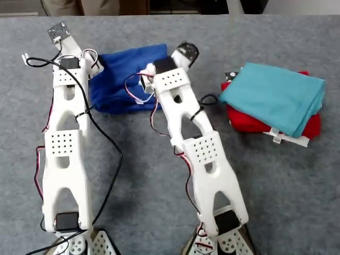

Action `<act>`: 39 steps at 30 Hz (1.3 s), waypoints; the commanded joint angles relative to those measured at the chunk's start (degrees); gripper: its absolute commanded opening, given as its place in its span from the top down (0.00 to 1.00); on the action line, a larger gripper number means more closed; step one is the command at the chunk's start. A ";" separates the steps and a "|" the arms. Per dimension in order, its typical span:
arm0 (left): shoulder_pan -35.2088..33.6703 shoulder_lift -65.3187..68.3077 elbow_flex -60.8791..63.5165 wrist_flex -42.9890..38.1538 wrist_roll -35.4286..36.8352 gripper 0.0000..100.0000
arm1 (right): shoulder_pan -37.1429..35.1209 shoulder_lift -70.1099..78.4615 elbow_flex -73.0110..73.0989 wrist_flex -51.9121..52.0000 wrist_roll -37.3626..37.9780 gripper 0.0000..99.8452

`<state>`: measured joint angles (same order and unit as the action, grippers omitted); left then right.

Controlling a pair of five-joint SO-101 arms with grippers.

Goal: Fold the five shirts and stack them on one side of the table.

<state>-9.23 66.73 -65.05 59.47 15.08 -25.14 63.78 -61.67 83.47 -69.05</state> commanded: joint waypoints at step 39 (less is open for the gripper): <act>-9.14 -1.27 -5.54 0.35 7.82 0.75 | 7.25 1.71 -33.89 16.70 11.60 1.00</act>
<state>-15.56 66.81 -67.43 59.47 19.91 -21.71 66.59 -90.33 99.82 -60.09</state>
